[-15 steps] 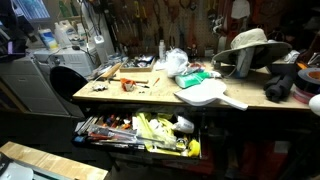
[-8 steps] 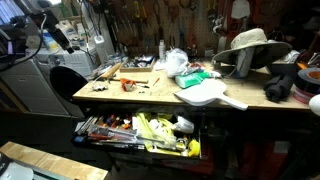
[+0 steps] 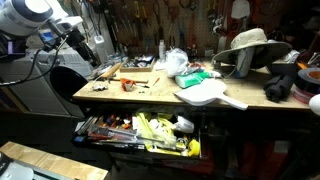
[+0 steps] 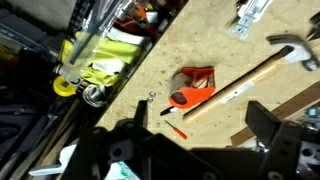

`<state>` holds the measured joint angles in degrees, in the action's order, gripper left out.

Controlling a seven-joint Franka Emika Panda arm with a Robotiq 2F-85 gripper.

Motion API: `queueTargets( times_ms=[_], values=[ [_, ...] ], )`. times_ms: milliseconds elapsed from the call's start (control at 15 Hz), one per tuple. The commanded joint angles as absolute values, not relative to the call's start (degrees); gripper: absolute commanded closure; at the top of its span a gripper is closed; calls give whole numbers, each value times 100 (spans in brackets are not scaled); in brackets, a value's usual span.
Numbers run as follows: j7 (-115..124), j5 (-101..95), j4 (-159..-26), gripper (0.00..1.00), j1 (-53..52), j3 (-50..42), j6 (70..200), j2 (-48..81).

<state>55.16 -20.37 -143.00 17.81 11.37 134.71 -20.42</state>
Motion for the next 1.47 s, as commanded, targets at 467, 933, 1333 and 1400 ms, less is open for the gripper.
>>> queueTargets(
  times_ms=[467,933,1333,1400],
  values=[
    [6520,-2670,-14157,0,1566,833,13416,-1542],
    [8152,-3158,-13714,0,1452,640,13567,-473],
    [9902,-3975,-13151,0,914,223,13594,529],
    [10145,-4092,-13057,0,810,136,13568,681]
  ],
)
